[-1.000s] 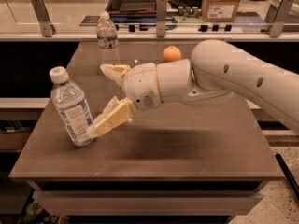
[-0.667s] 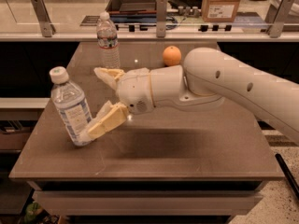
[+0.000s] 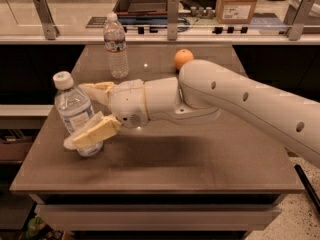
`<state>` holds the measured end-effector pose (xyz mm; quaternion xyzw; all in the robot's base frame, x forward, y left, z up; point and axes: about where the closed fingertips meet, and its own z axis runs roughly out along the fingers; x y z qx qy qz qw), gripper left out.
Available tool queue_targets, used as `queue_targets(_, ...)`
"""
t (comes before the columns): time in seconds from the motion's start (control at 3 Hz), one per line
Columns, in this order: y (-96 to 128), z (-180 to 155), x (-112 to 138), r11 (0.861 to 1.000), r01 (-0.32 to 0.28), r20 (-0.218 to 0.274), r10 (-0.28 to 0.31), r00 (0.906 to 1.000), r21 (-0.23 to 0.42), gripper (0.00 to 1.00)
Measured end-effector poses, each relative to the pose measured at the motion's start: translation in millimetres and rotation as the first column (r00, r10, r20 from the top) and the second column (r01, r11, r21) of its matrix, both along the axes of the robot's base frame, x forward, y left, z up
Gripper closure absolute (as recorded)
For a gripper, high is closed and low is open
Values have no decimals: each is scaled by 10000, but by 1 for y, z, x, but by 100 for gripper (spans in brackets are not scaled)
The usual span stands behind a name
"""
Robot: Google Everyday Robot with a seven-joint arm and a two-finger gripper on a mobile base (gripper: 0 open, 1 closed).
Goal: Pick blue plastic bottle
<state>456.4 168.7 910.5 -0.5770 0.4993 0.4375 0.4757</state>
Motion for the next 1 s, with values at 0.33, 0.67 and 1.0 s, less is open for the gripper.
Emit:
queue_targets(0.33,1,1,-2,10000,-33,22,33,10000,-12,42)
queue_targets(0.67,3,2,-3,10000,-74,44,74,10000,-17,65)
queue_targets(1.0,5,3,-5,9999,-115,67,115,9999,-22,88)
